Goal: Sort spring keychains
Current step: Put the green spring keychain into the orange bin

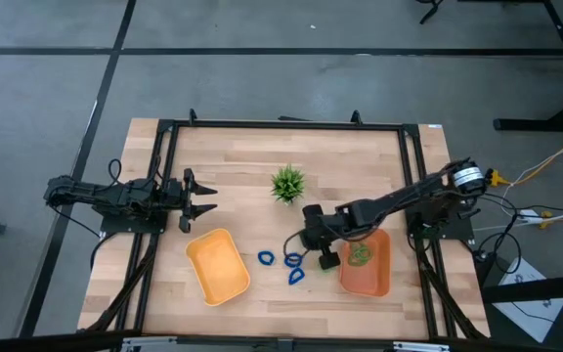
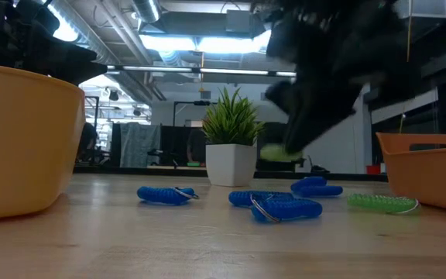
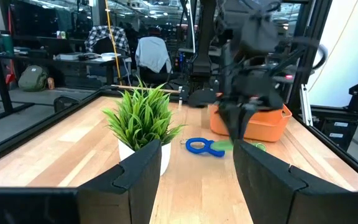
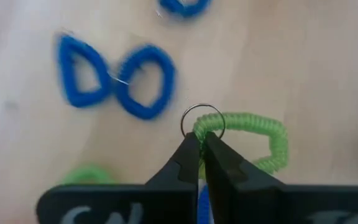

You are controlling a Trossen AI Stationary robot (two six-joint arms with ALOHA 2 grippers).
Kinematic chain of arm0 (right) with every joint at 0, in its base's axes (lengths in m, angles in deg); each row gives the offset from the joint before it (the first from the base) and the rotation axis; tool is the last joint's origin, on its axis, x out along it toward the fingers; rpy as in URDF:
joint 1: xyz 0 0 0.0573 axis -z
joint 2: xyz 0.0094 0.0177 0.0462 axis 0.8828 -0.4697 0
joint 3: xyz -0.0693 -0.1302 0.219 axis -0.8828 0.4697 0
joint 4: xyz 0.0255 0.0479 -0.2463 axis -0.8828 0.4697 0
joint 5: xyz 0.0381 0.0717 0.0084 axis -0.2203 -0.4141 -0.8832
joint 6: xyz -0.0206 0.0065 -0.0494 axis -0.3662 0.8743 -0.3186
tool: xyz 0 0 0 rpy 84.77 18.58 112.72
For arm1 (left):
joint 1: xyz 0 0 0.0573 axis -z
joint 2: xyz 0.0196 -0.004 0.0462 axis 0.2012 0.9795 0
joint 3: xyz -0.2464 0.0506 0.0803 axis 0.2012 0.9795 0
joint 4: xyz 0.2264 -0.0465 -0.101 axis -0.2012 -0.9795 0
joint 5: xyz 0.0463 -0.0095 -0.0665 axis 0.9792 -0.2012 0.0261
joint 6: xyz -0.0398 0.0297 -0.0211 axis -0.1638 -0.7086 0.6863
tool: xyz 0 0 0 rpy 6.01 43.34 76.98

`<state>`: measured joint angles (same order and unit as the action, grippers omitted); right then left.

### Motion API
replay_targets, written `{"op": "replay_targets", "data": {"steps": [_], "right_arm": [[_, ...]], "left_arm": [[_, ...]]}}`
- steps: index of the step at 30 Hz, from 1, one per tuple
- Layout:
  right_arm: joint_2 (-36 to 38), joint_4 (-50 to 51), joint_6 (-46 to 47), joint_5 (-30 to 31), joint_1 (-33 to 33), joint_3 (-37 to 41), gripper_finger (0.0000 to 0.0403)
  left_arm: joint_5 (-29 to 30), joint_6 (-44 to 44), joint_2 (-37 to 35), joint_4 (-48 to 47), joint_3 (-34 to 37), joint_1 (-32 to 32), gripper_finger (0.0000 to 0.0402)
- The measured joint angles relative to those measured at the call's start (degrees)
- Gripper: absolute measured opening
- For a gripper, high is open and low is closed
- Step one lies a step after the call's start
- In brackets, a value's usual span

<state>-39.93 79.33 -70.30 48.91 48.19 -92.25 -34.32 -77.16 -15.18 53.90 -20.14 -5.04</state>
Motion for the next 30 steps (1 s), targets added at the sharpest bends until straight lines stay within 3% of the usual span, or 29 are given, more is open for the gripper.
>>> {"op": "replay_targets", "data": {"steps": [4,14,30], "right_arm": [[3.4,-0.21,0.34,1.48,-2.75,0.03,0.0011],[8.54,1.85,0.64,14.98,-9.24,0.11,0.0011],[12.39,5.35,6.43,18.8,-11.61,1.2,0.0011]], "left_arm": [[0.0,0.0,-0.01,0.01,0.0,0.01,0.0196],[0.0,0.0,0.0,0.02,-0.02,0.02,0.0196],[0.0,0.0,-0.02,-0.01,0.0,0.01,0.0196]]}}
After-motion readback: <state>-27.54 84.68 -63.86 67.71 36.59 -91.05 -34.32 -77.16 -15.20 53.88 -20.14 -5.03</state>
